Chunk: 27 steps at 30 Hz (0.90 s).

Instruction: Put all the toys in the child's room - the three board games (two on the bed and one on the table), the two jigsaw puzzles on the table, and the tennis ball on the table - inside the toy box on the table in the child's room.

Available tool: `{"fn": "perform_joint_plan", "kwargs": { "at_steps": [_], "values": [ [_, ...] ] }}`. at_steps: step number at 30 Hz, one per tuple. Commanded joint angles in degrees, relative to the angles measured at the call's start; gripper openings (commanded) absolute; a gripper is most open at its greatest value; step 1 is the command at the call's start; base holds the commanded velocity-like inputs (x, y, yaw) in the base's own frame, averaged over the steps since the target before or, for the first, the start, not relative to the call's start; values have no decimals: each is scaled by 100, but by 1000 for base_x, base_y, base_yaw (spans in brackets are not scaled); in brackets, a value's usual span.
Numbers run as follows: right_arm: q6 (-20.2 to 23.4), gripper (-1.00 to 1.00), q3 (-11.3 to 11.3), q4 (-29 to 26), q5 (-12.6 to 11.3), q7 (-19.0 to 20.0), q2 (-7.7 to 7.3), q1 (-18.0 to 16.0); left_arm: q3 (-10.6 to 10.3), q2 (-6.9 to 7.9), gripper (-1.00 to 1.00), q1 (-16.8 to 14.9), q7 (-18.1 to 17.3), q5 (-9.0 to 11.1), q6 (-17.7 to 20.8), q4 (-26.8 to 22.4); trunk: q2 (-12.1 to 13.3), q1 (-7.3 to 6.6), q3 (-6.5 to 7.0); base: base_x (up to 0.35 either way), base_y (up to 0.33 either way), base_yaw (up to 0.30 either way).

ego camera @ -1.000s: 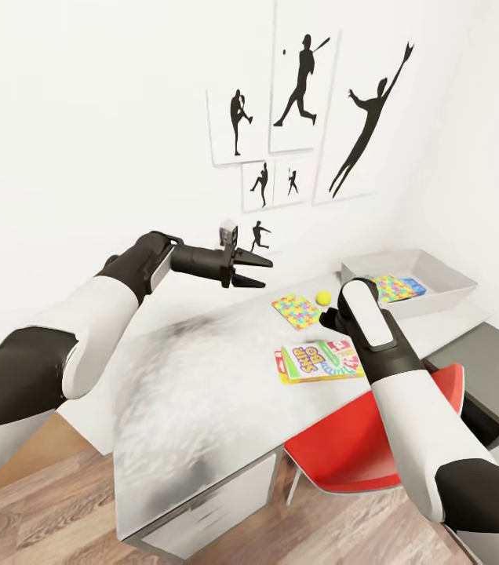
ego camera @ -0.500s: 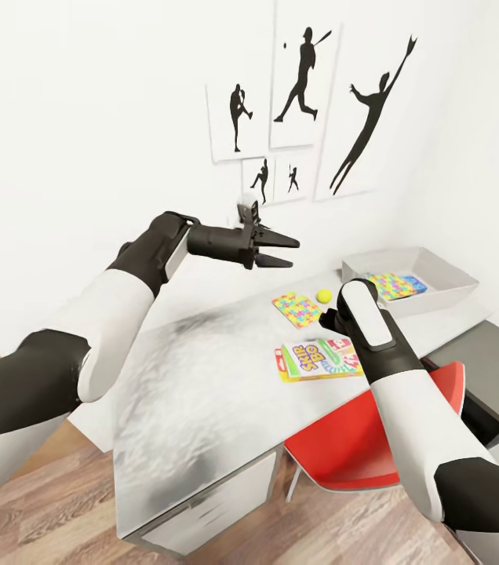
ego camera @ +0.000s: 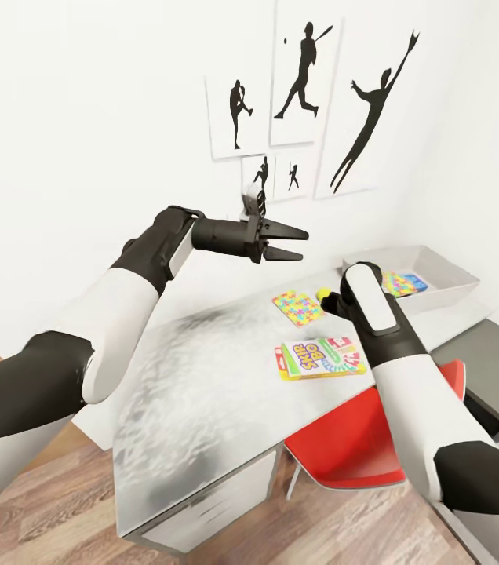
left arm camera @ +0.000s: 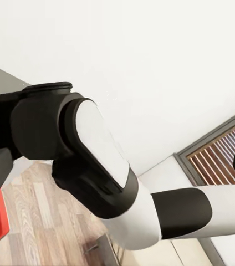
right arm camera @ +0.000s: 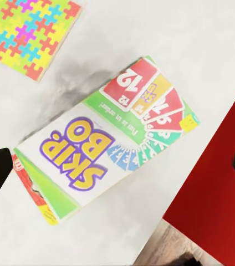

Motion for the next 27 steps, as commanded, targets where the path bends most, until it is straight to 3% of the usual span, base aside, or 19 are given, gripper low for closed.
{"fn": "perform_joint_plan", "kwargs": {
  "at_steps": [1,12,27],
  "values": [
    [49,100,5,3,-49,-58,13,-51,-14,0,100,-6,-15,21,61,5,-11,4,-12,0,0,0],
    [-121,100,18,26,-55,-54,29,-252,-17,0,100,-4,-15,24,61,3,-11,4,-29,0,0,0],
    [-163,100,31,358,-49,-53,47,-287,-17,0,100,-4,-15,24,61,3,-11,4,-160,59,0,0]
  ]
}}
